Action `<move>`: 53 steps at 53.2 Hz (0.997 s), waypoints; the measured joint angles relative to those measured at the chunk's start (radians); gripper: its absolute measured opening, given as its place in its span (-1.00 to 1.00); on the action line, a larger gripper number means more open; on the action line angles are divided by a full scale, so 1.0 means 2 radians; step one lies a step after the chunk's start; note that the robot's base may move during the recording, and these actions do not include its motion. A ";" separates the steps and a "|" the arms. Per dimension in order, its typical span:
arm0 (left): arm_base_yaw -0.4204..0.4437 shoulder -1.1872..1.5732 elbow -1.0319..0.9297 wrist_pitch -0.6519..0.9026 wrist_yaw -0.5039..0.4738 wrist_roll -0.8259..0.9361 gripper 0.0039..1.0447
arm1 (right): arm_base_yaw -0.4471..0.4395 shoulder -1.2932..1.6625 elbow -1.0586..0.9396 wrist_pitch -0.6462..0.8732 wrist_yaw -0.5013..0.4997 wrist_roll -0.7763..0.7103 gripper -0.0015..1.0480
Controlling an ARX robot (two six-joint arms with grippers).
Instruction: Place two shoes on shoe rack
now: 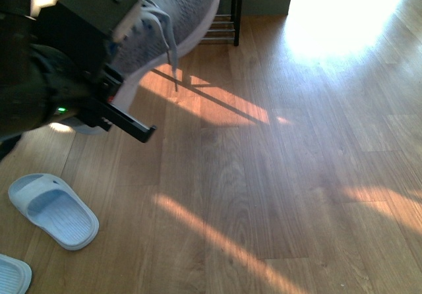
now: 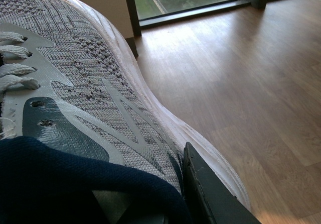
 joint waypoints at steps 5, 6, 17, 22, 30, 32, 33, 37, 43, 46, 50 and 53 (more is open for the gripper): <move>-0.002 -0.087 -0.043 -0.024 -0.034 -0.006 -0.96 | 0.000 0.000 0.000 0.000 0.000 0.000 -0.91; -0.002 -0.105 -0.050 -0.028 -0.040 -0.007 -0.96 | 0.000 0.000 0.000 0.000 0.000 0.000 -0.91; -0.002 -0.151 -0.064 -0.031 -0.050 -0.018 -0.96 | 0.000 0.000 0.000 0.000 -0.001 0.000 -0.91; -0.003 -0.150 -0.065 -0.032 -0.043 -0.018 -0.96 | 0.000 0.000 0.000 0.000 -0.001 0.000 -0.91; -0.004 -0.150 -0.065 -0.032 -0.045 -0.018 -0.96 | 0.000 0.000 0.000 0.000 0.000 0.000 -0.91; -0.004 -0.150 -0.065 -0.032 -0.047 -0.018 -0.96 | 0.000 0.000 0.000 0.000 0.000 0.000 -0.91; -0.004 -0.150 -0.065 -0.032 -0.047 -0.018 -0.96 | 0.000 0.000 0.000 0.000 0.000 0.000 -0.91; -0.004 -0.150 -0.065 -0.032 -0.047 -0.018 -0.96 | 0.000 0.000 0.000 0.000 0.000 0.000 -0.91; -0.004 -0.150 -0.065 -0.032 -0.047 -0.018 -0.96 | 0.000 0.000 0.000 0.000 0.000 0.000 -0.91; -0.004 -0.150 -0.065 -0.032 -0.047 -0.018 -0.96 | 0.000 0.000 0.000 0.000 0.000 0.000 -0.91; -0.004 -0.150 -0.065 -0.032 -0.047 -0.018 -0.96 | 0.000 0.000 0.000 0.000 0.000 0.000 -0.91; -0.004 -0.150 -0.065 -0.032 -0.047 -0.018 -0.96 | 0.000 0.000 0.000 0.000 0.000 0.000 -0.91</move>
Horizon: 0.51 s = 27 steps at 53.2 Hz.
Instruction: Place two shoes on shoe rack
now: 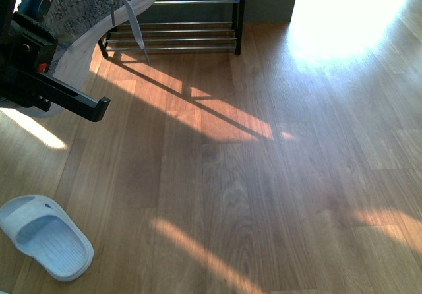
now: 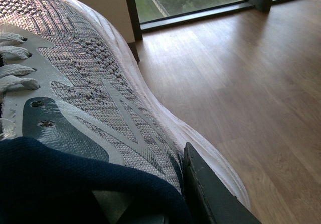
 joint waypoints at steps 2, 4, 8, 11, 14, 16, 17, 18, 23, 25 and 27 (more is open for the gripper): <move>0.000 0.000 0.000 0.000 0.000 0.000 -0.96 | 0.000 0.000 0.000 0.000 0.000 0.000 -0.91; 0.000 0.000 0.000 0.000 0.000 0.000 -0.96 | 0.000 0.000 0.000 0.000 0.000 0.000 -0.91; 0.000 0.000 0.000 0.000 0.000 0.000 -0.96 | 0.000 0.000 0.000 0.000 0.000 0.000 -0.91; 0.001 0.000 0.000 0.000 -0.001 0.000 -0.96 | 0.000 0.000 0.000 0.000 -0.001 0.000 -0.91; 0.002 0.000 0.000 0.000 -0.004 0.000 -0.96 | 0.001 0.000 0.000 0.000 -0.005 0.000 -0.91; 0.002 0.000 0.000 0.000 -0.004 0.000 -0.96 | 0.001 0.000 0.000 0.000 -0.005 0.000 -0.91; 0.002 0.000 0.000 0.000 -0.004 0.000 -0.96 | 0.001 0.000 0.000 0.000 -0.004 0.000 -0.91; 0.002 0.000 0.000 0.000 -0.003 0.000 -0.96 | 0.001 0.000 0.000 0.000 -0.003 0.000 -0.91; 0.002 0.000 0.000 -0.001 0.000 0.000 -0.96 | 0.001 0.000 0.000 0.000 -0.001 0.000 -0.91; 0.001 0.000 0.000 -0.001 0.000 0.000 -0.96 | 0.001 0.000 0.000 0.000 0.000 0.000 -0.91; 0.000 0.000 0.000 0.000 0.000 0.000 -0.96 | 0.001 0.000 0.000 0.000 0.000 0.000 -0.91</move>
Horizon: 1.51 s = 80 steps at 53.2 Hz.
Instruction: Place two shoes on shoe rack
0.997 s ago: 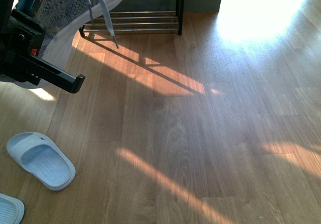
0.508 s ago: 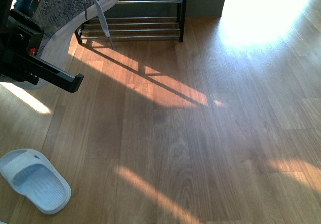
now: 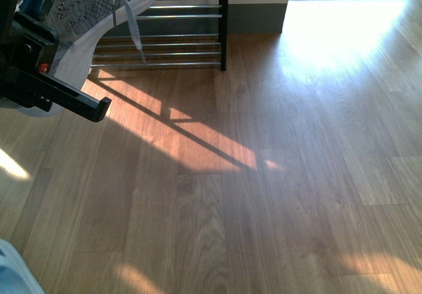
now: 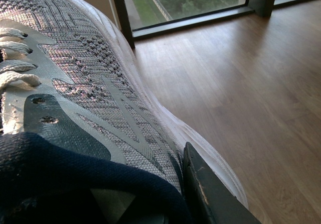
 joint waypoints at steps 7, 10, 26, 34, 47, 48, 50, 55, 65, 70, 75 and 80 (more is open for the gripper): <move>-0.002 0.000 0.000 0.000 0.005 0.000 -0.96 | -0.001 0.000 0.000 0.000 0.006 0.000 -0.91; -0.002 0.000 0.000 0.000 0.005 0.000 -0.96 | -0.001 0.000 0.000 0.000 0.004 0.000 -0.91; -0.001 0.000 0.000 0.000 0.002 0.000 -0.96 | -0.001 0.000 0.000 0.000 0.001 0.000 -0.91; -0.002 0.000 0.000 0.000 0.006 0.000 -0.96 | -0.001 0.000 0.000 0.000 0.006 0.000 -0.91; -0.002 0.000 0.000 0.000 0.002 0.000 -0.96 | -0.001 0.000 0.000 0.000 0.002 0.000 -0.91; -0.002 0.000 0.000 0.000 0.002 0.000 -0.96 | -0.001 0.000 0.000 0.000 0.002 0.000 -0.91; -0.002 0.000 0.000 0.000 0.002 0.000 -0.96 | -0.001 0.000 0.000 0.000 0.002 0.000 -0.91; -0.001 0.000 0.000 0.000 0.001 0.000 -0.96 | -0.001 0.001 0.000 0.000 0.002 0.000 -0.91; 0.002 0.000 0.000 0.000 -0.003 0.000 -0.96 | 0.002 -0.001 0.000 0.000 -0.005 0.000 -0.91; 0.002 0.000 0.000 0.000 -0.001 0.000 -0.96 | 0.002 -0.001 0.000 0.000 0.000 0.000 -0.91; 0.002 0.000 0.000 0.000 -0.002 0.000 -0.96 | 0.002 -0.001 0.000 0.000 -0.002 0.000 -0.91; -0.003 0.000 0.000 0.000 0.002 0.000 -0.96 | -0.001 0.000 0.000 0.000 0.002 0.000 -0.91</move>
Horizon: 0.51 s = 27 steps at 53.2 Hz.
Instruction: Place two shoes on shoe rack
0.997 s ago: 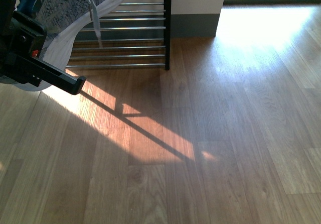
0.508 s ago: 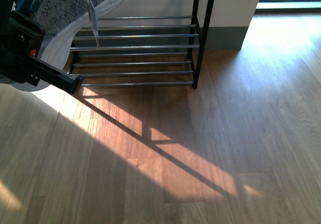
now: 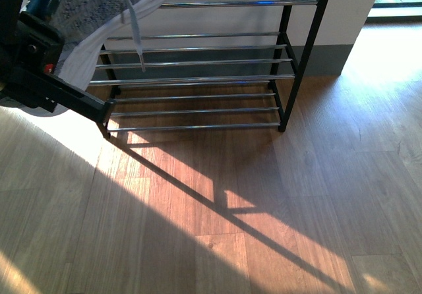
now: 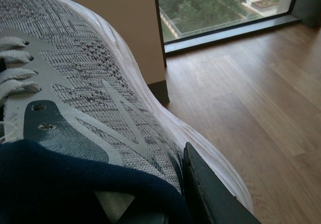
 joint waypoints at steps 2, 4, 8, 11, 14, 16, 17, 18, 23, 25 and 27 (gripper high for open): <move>-0.002 0.000 0.000 0.000 0.007 0.000 -0.96 | -0.001 0.000 0.000 0.000 0.008 0.000 -0.91; -0.001 0.000 0.000 0.000 0.007 0.000 -0.96 | -0.001 0.000 0.000 0.000 0.008 0.000 -0.91; 0.002 0.000 -0.001 -0.001 -0.005 0.000 -0.96 | 0.001 -0.001 0.000 0.000 -0.007 0.000 -0.91; 0.003 0.000 -0.001 -0.001 -0.008 -0.001 -0.96 | 0.002 0.000 0.000 0.000 -0.010 0.000 -0.91; 0.004 0.000 -0.001 -0.001 -0.007 -0.002 -0.96 | 0.002 -0.001 0.000 0.000 -0.007 0.000 -0.91; 0.004 0.000 -0.001 -0.001 -0.005 -0.002 -0.96 | 0.002 0.000 0.000 0.000 -0.003 0.000 -0.91; 0.003 0.000 -0.001 -0.001 -0.003 -0.002 -0.96 | 0.002 0.000 0.000 0.000 -0.002 0.000 -0.91; 0.002 0.000 -0.001 -0.001 -0.002 -0.002 -0.96 | 0.002 0.000 0.000 0.000 -0.002 0.000 -0.91; 0.002 0.000 -0.001 -0.001 0.001 -0.002 -0.96 | 0.001 0.000 0.000 0.000 0.000 0.000 -0.91; 0.002 0.000 -0.001 -0.001 -0.001 -0.002 -0.96 | 0.000 0.000 0.000 0.000 -0.002 0.000 -0.91; 0.002 0.000 -0.001 -0.001 -0.001 -0.002 -0.96 | 0.000 0.000 0.000 0.000 -0.002 0.000 -0.91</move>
